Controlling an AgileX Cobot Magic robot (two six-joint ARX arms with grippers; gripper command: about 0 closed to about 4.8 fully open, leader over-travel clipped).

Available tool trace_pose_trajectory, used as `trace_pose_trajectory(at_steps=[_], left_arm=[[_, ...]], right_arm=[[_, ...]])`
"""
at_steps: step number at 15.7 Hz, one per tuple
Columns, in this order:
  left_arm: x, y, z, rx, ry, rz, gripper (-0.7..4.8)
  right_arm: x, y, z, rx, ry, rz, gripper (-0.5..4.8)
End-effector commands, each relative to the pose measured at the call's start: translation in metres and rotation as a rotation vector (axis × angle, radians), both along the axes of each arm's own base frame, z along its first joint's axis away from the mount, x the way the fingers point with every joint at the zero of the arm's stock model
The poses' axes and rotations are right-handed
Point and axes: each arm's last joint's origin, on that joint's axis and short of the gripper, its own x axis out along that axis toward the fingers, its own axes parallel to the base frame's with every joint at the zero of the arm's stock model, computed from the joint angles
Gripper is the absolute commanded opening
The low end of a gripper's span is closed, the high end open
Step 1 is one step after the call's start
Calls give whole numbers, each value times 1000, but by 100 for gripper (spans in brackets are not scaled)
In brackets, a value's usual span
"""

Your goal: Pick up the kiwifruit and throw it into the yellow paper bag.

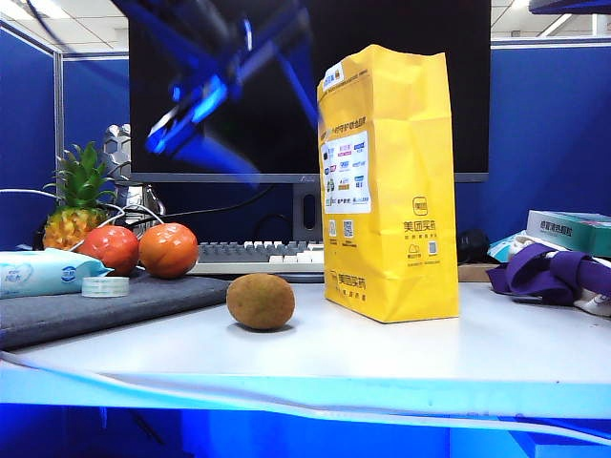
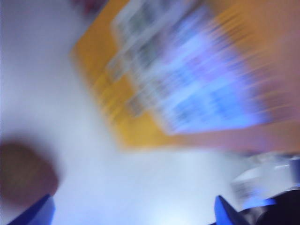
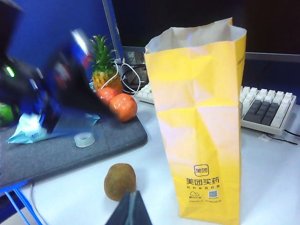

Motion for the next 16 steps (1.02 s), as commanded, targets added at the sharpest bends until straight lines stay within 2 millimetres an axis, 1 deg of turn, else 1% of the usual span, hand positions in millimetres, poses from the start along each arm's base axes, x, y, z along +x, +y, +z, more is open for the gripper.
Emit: trace_pose_trajectory(at_steps=[1, 3, 5, 6, 9, 11, 12, 14, 15, 16], left_arm=[[-8, -12, -13, 167, 139, 34, 479], [-7, -17, -12, 229, 150, 58, 479], [-2, -19, -12, 287, 171, 80, 479], [3, -22, -14, 343, 199, 89, 479], [17, -30, -22, 428, 254, 105, 479], [26, -37, -28, 452, 284, 110, 479], [32, -41, -31, 492, 296, 122, 479], [38, -43, -38, 535, 315, 134, 479], [42, -41, -43, 534, 341, 156, 479], [44, -41, -51, 539, 371, 173, 479]], right_arm=[[0, 0, -7, -108, 22, 10, -1], [5, 2, -12, -116, 65, 20, -1], [6, 7, -15, -108, 91, 97, -1], [4, 12, -16, -111, 100, 147, -1], [-4, 29, -16, -124, 86, 262, -1], [-10, 40, -17, -142, 89, 315, -1], [-15, 46, -19, -171, 84, 337, -1], [-21, 53, -20, -189, 86, 372, -1], [-24, 56, -20, -193, 87, 398, -1], [-27, 59, -21, -197, 87, 432, -1]])
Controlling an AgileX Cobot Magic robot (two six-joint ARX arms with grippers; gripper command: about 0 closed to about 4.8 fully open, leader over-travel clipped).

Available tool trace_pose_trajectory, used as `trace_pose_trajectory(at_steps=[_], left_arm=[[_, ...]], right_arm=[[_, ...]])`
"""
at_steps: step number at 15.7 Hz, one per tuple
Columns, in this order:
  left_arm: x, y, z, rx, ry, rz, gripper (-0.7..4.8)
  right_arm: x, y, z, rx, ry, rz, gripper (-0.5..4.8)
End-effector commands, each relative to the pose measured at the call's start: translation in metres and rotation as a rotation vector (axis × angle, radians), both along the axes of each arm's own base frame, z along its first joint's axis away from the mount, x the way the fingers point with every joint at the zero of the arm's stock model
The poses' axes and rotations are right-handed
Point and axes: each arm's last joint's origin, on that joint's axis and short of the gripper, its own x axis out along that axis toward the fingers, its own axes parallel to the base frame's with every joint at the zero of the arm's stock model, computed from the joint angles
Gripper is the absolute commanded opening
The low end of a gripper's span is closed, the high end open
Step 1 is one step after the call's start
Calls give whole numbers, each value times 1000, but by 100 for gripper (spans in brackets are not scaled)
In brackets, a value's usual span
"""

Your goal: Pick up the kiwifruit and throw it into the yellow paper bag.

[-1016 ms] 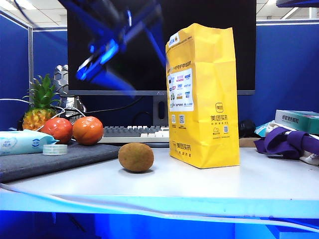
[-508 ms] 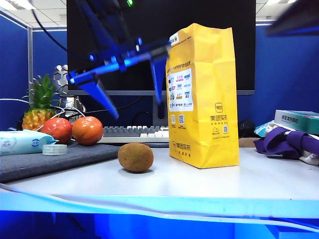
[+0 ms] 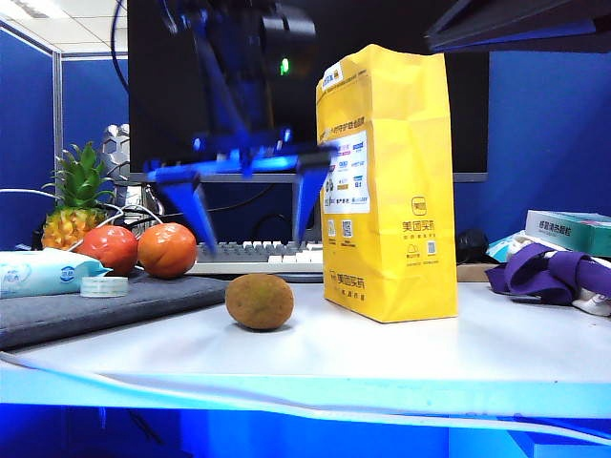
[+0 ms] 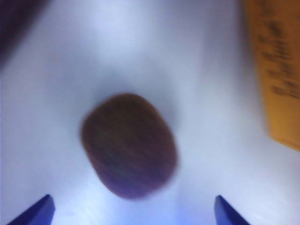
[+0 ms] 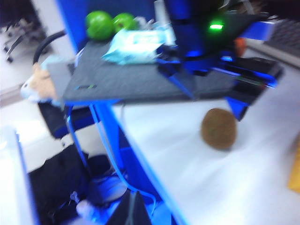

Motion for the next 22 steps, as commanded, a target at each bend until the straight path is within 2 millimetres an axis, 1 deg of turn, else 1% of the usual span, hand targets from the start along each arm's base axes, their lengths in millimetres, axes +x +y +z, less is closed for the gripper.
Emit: trace_pose_trajectory(at_steps=[1, 5, 8, 10, 11, 12, 13, 14, 15, 19, 21, 22], left_arm=[[6, 5, -16, 35, 63, 62, 479], [16, 0, -27, -9, 48, 41, 479], [19, -2, -36, -13, 63, 34, 479], [22, -5, -38, -34, 38, 31, 479], [25, -8, -37, -84, 20, 15, 478], [26, -10, -36, -111, 14, -1, 389], [27, -10, -36, -117, 12, -27, 232], [26, -10, -36, -102, 15, -58, 103], [24, -8, -37, -62, 26, -120, 56], [24, -4, -38, -18, 33, -139, 50], [25, -5, -34, 6, 8, -253, 37], [25, -5, -27, 38, -18, -360, 21]], right_arm=[[-7, 7, 2, -4, -13, 55, -1], [-10, 10, 0, -34, -31, 36, -1], [-9, 11, 0, -38, -30, 36, -1], [-9, 11, 0, -40, -29, 36, -1], [-9, 10, 0, -42, -30, 24, -1], [-9, 10, 0, -43, -30, 24, -1], [-9, 10, 0, -42, -30, 25, -1], [-9, 10, 0, -42, -30, 25, -1], [-9, 10, -1, -45, -27, 24, -1], [-9, 10, -3, -60, -12, 25, -1], [-9, 10, -3, -61, -14, 17, -1], [-8, 9, -3, -68, -20, -15, -1]])
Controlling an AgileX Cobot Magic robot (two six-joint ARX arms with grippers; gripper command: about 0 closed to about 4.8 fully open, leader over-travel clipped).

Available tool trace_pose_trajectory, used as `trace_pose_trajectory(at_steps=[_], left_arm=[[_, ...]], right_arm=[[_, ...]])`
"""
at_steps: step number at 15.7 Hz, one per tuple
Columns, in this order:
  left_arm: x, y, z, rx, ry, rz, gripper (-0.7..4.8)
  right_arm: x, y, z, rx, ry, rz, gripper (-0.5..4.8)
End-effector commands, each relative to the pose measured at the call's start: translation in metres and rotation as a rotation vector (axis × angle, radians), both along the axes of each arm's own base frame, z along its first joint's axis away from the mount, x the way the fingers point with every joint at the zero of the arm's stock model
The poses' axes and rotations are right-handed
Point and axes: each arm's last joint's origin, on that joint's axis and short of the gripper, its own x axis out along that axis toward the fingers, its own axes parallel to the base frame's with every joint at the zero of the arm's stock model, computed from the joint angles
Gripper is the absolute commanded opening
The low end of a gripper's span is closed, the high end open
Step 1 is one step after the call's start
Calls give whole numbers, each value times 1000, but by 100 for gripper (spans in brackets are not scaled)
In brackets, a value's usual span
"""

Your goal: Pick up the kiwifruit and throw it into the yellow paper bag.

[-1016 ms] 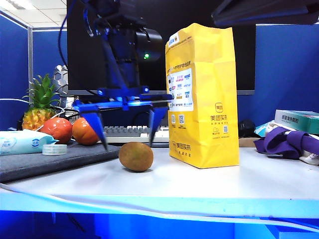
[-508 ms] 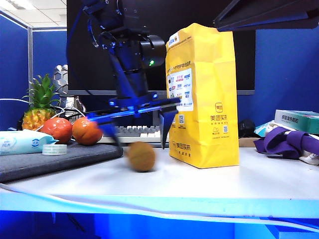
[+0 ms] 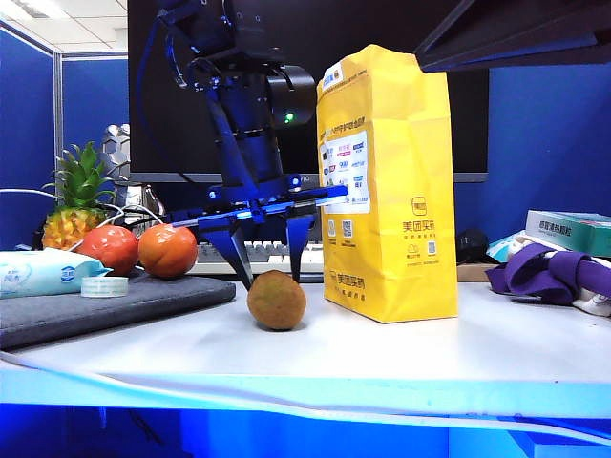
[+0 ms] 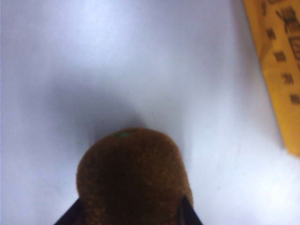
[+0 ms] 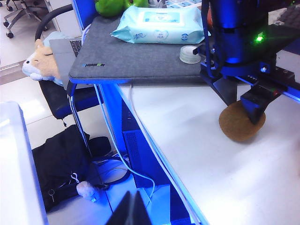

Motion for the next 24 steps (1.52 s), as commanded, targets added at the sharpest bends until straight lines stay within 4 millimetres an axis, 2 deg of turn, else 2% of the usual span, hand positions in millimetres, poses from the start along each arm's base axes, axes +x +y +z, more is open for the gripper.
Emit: trace_pose_trajectory(at_steps=[1, 3, 6, 7, 9, 11, 13, 15, 17, 19, 21, 24], left_arm=[[-1, 2, 18, 101, -82, -277, 21], [-9, 11, 50, 196, -191, -432, 20], [-28, 24, 116, 134, -423, -479, 19], [-39, 29, 142, 114, -518, -498, 17], [-78, 32, 200, 49, -783, -651, 17], [-100, 29, 227, -44, -929, -774, 17], [-109, 23, 246, -178, -1098, -927, 18], [-100, 19, 248, -211, -1180, -943, 17], [-80, 17, 242, -226, -1228, -923, 17], [-55, 13, 228, -269, -1225, -877, 16], [-28, 9, 204, -313, -1166, -864, 16], [-8, 0, 180, -307, -1137, -843, 28]], right_arm=[[2, -1, 3, -6, -36, -87, -1], [6, -4, 5, -25, -81, -239, -1], [9, -5, 10, 1, -132, -332, -1], [9, -5, 13, 22, -152, -347, -1], [10, -5, 23, 107, -215, -366, -1], [11, -5, 31, 168, -262, -376, -1], [7, -8, 43, 260, -338, -380, -1], [1, -14, 54, 339, -401, -384, -1], [-6, -24, 63, 384, -475, -455, -1], [-16, -35, 70, 429, -533, -468, -1], [-26, -44, 75, 478, -572, -462, -1], [-29, -47, 72, 433, -581, -460, -1]])
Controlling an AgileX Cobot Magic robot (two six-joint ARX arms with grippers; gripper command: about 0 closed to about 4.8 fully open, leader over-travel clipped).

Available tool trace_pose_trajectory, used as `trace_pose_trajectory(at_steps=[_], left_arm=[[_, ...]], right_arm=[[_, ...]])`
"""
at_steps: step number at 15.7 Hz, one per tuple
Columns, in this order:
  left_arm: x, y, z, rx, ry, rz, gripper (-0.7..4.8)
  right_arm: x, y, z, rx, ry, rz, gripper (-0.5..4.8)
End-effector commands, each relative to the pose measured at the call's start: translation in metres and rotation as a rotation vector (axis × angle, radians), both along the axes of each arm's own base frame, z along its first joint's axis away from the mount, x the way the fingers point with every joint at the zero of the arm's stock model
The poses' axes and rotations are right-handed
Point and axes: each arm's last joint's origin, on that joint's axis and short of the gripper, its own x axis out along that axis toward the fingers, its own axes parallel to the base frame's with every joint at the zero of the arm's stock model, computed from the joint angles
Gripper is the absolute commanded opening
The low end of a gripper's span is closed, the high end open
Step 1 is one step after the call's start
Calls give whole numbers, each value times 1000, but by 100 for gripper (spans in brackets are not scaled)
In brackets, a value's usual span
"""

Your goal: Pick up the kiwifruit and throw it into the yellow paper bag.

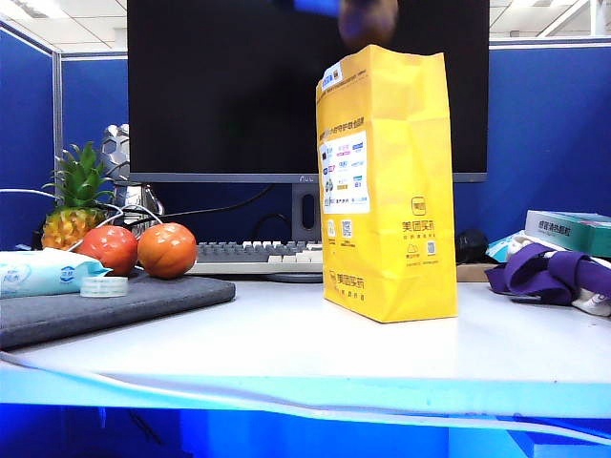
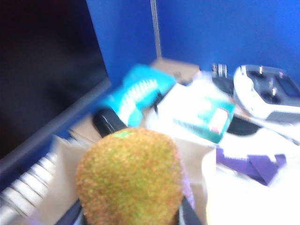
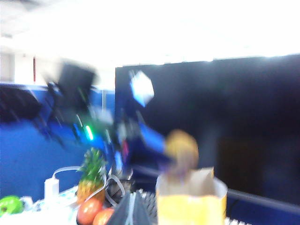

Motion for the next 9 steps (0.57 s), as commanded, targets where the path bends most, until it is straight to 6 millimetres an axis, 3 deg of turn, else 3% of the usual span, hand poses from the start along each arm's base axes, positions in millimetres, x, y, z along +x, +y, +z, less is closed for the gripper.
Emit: trace_pose_trajectory(at_steps=[1, 2, 3, 4, 7, 9], left_arm=[[9, -5, -4, -23, -32, 81, 62], [10, -4, -3, -22, -41, 111, 228], [12, -2, -3, -17, -54, 188, 479], [13, 0, -4, 7, -52, 262, 479], [3, 6, -3, 70, 23, 242, 479], [-25, 21, 27, 69, 5, 236, 479]], right_arm=[[0, 1, -4, -57, 22, 2, -1], [0, 2, -4, -68, 22, 18, -1], [0, 2, -4, -68, 15, 28, -1], [0, 2, -3, -63, 12, 26, -1], [-1, -1, -1, -32, 6, -17, -1], [-5, -9, -1, -25, 3, -117, -1]])
